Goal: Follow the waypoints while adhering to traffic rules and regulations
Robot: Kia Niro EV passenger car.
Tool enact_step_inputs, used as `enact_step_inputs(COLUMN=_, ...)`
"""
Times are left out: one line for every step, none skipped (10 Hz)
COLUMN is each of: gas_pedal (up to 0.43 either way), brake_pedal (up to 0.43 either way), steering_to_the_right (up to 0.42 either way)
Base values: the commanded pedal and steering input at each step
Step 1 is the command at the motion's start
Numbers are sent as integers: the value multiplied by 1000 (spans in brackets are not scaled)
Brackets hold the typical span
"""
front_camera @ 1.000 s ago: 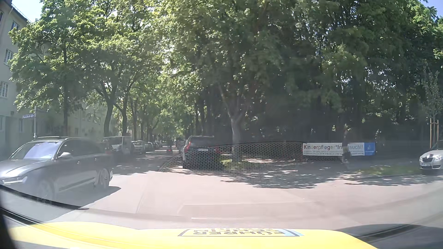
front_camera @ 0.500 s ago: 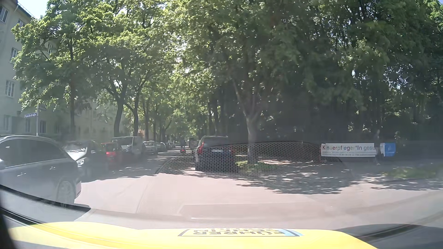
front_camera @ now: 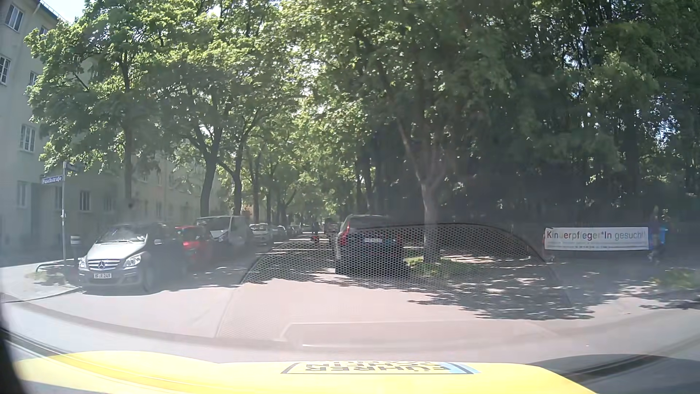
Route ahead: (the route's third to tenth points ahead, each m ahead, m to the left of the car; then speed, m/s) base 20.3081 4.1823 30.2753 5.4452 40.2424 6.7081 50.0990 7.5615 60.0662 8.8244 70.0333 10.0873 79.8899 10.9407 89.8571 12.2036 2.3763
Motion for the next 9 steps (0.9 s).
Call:
enact_step_inputs(gas_pedal=130, brake_pedal=0, steering_to_the_right=-259)
enact_step_inputs(gas_pedal=138, brake_pedal=0, steering_to_the_right=-260)
enact_step_inputs(gas_pedal=150, brake_pedal=0, steering_to_the_right=-259)
enact_step_inputs(gas_pedal=150, brake_pedal=0, steering_to_the_right=-259)
enact_step_inputs(gas_pedal=150, brake_pedal=0, steering_to_the_right=-256)
enact_step_inputs(gas_pedal=150, brake_pedal=0, steering_to_the_right=-251)
enact_step_inputs(gas_pedal=150, brake_pedal=0, steering_to_the_right=-242)
enact_step_inputs(gas_pedal=150, brake_pedal=0, steering_to_the_right=-229)
enact_step_inputs(gas_pedal=157, brake_pedal=0, steering_to_the_right=-218)
